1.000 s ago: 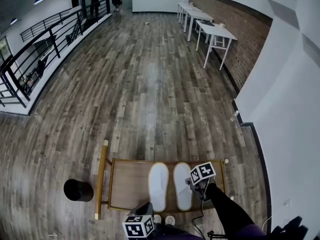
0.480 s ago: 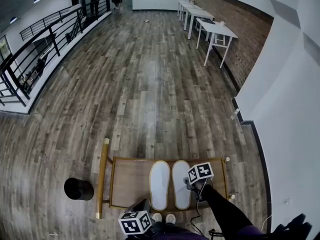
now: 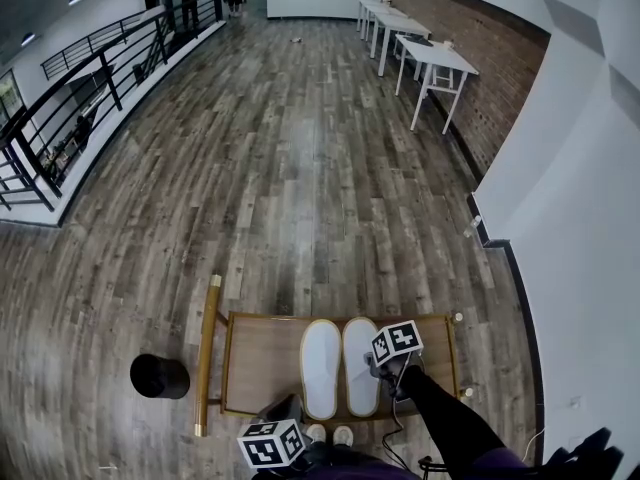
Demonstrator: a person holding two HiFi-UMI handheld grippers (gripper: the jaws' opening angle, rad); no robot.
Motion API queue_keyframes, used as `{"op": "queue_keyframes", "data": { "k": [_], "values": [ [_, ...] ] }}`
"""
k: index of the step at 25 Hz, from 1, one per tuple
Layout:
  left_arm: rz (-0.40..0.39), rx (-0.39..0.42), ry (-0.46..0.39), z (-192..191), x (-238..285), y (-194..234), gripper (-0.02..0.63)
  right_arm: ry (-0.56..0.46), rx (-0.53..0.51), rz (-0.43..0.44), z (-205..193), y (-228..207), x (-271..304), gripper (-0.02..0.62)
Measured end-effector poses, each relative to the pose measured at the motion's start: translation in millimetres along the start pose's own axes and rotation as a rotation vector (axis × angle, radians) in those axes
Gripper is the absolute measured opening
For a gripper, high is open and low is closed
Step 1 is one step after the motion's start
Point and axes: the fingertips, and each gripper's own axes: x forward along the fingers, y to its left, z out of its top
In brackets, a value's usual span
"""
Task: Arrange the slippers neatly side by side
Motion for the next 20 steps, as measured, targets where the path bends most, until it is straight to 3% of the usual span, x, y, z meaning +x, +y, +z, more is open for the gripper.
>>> {"op": "queue_keyframes", "data": {
  "k": [20],
  "values": [
    [0.005, 0.009, -0.008, 7.7, 5.1, -3.9, 0.000, 0.017, 0.003, 0.009, 0.0, 2.6, 2.8, 0.020]
  ]
}}
